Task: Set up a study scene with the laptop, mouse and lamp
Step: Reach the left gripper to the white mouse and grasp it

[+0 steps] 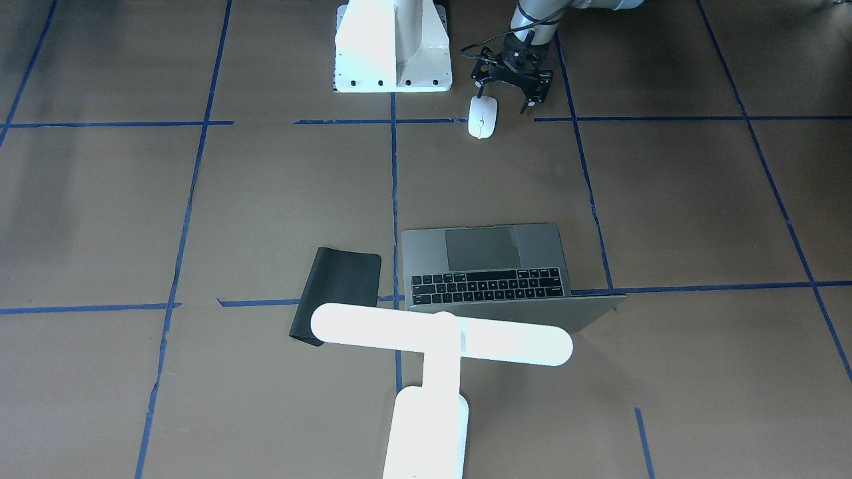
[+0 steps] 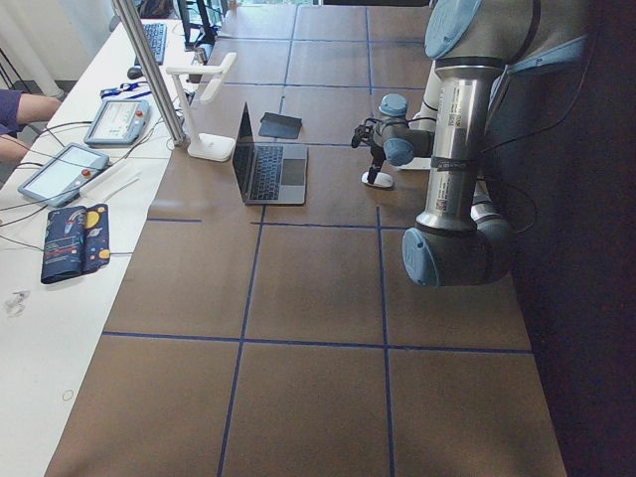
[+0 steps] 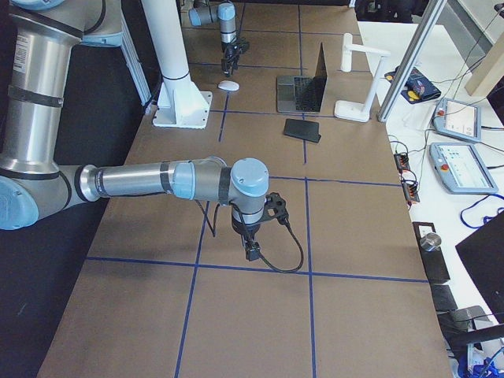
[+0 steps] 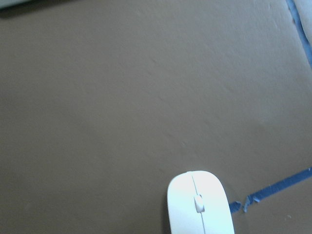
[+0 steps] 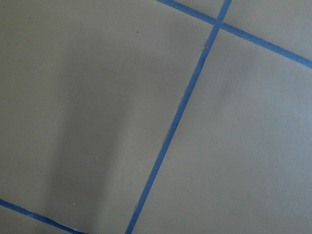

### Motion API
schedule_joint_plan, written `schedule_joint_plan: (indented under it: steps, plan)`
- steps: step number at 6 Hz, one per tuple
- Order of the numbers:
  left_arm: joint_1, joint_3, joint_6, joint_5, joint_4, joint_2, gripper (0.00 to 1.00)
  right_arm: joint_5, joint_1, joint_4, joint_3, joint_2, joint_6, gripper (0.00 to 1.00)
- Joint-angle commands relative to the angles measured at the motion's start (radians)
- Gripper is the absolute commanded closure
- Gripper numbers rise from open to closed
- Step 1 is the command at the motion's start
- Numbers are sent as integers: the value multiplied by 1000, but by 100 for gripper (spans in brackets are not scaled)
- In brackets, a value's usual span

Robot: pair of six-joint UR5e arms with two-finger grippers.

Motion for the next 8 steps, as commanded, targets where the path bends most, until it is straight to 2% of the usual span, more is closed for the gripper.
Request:
schedule_joint_plan:
  steps: [1,4,8]
  plan:
    - [101,13,-262,95,29,-28,0,3,2,0,4,-17,2,0]
    - [116,77,-257,122,24,-63,0,2,16,-1,4,-23,2,0]
    - [107,97,-153,117,20,-71,0,-1,16,-1,-3,-22,3,0]
